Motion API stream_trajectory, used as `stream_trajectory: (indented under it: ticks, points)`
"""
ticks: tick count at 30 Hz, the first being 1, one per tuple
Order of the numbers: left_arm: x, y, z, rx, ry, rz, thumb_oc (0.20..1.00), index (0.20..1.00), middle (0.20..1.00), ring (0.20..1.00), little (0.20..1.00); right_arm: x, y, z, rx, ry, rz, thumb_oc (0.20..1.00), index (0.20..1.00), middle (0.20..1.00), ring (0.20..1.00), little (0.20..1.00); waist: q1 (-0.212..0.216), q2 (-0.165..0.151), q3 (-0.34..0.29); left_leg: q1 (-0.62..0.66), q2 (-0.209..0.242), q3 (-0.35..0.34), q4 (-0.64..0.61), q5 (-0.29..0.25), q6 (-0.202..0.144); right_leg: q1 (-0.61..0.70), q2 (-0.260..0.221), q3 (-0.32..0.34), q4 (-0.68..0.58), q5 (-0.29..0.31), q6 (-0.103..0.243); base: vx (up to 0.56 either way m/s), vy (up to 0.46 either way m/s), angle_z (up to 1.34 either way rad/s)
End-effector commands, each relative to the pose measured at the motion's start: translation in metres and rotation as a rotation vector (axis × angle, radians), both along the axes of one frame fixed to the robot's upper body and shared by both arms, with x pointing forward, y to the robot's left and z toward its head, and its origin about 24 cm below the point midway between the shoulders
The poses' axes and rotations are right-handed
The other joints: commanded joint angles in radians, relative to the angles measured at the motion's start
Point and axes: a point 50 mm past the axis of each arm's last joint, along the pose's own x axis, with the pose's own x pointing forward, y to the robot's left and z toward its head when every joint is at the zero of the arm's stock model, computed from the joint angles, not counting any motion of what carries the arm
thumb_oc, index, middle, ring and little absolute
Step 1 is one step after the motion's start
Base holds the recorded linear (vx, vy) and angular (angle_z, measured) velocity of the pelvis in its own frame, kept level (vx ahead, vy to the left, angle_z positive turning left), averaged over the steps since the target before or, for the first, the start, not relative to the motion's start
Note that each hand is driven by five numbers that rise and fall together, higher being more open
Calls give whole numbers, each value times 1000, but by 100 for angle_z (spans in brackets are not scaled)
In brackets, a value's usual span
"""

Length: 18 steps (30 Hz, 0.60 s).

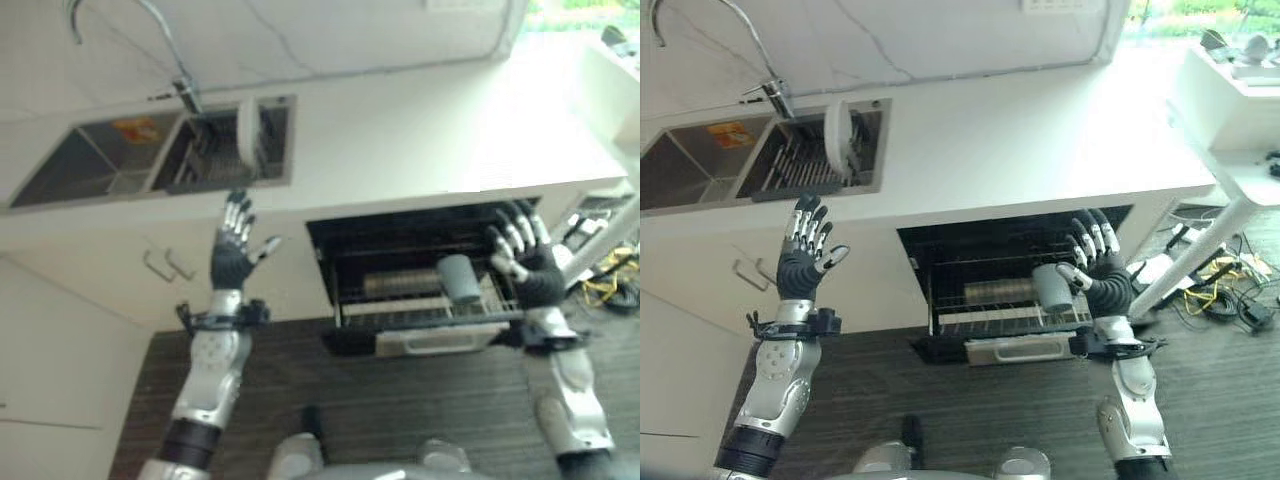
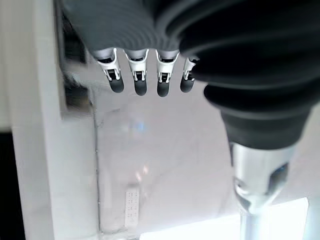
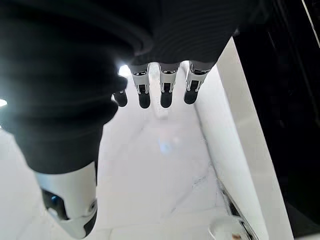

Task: Place the dishes in the dishwasher.

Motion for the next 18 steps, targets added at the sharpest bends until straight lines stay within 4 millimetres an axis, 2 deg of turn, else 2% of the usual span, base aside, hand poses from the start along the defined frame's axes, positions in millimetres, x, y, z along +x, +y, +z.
stream_trajectory:
  ticks: [1,3,4,5,6,8,9,11,13,14,15,16,17,18]
  points:
    - [-7,1,22,34,-100,-49,1000,1000,1000,1000,1000,6,-2,27,-1,-124,-7,1000,1000,1000,1000,1000,28,33,-45,53,10,-50,22,-115,13,-44,106,14,28,-47,34,125,321,26]
    - [-9,2,20,40,-93,-36,1000,1000,1000,1000,1000,6,3,27,7,-127,15,1000,1000,1000,1000,1000,42,34,-48,69,2,-24,2,-114,29,-77,116,-16,96,-27,42,53,182,-12]
    - [-9,2,21,35,-92,-40,1000,1000,1000,1000,1000,7,5,29,14,-130,20,1000,1000,1000,1000,1000,37,31,-48,74,-15,-26,-21,-115,40,-96,185,5,117,-40,29,58,106,-49]
    - [-9,2,22,27,-92,-43,1000,1000,1000,1000,1000,7,5,29,13,-130,21,1000,1000,1000,1000,1000,33,29,-47,77,-21,-28,-27,-114,41,-103,216,14,125,-45,21,81,120,-53]
    - [-8,3,23,13,-94,-44,1000,1000,1000,1000,1000,7,7,28,1,-133,28,1000,1000,1000,1000,1000,28,25,-49,79,-36,-25,-36,-110,40,-114,270,12,126,-46,8,65,86,-22]
    - [-8,5,24,-2,-108,-35,1000,1000,1000,1000,1000,9,11,28,-6,-140,53,1000,1000,1000,1000,1000,32,19,-49,77,-51,-10,-39,-109,37,-115,301,-15,113,-51,-5,37,56,-3]
    - [-9,7,26,-19,-129,-28,1000,1000,1000,1000,1000,10,13,28,-10,-146,74,1000,1000,1000,1000,1000,38,13,-48,62,-61,2,-22,-109,32,-102,308,-34,67,-65,-22,15,-2,-24]
    - [-9,6,28,-28,-158,-31,1000,1000,1000,1000,1000,11,13,27,-24,-151,72,1000,1000,1000,1000,1000,36,5,-46,39,-71,5,30,-120,28,-74,315,-29,-14,-81,-51,29,-52,-39]
    - [-12,6,27,-32,-181,-41,1000,1000,1000,1000,1000,12,10,28,-35,-157,67,1000,1000,1000,1000,1000,27,-10,-47,32,-78,42,114,-171,26,-60,305,-45,-64,-68,-64,47,-45,-9]
    - [-12,2,25,-42,-173,-51,1000,1000,1000,1000,1000,11,7,29,-51,-161,52,1000,1000,1000,1000,1000,23,-25,-43,-2,-78,58,216,-191,12,-47,289,-42,-90,-50,-71,53,-23,19]
    - [-13,0,24,-39,-175,-57,1000,1000,1000,1000,1000,10,5,28,-52,-156,43,1000,1000,1000,1000,1000,25,-32,-37,-35,-67,56,286,-177,-4,-42,280,-46,-97,-39,-75,48,6,24]
    - [-14,0,24,-33,-186,-57,1000,1000,1000,1000,1000,11,3,28,-41,-153,38,1000,1000,1000,1000,1000,23,-31,-34,-53,-52,53,304,-172,-10,-45,278,-45,-92,-36,-75,25,41,23]
    - [-14,-1,25,-31,-194,-58,1000,1000,1000,1000,1000,11,3,28,-34,-153,36,1000,1000,1000,1000,1000,22,-31,-32,-58,-44,51,304,-169,-11,-48,276,-42,-87,-37,-75,55,137,14]
    - [-15,0,24,-44,-195,-66,1000,1000,1000,1000,1000,11,3,28,-27,-158,29,1000,1000,1000,1000,1000,19,-23,-33,-55,0,54,253,-145,-22,-49,275,-38,-74,-48,-72,140,333,9]
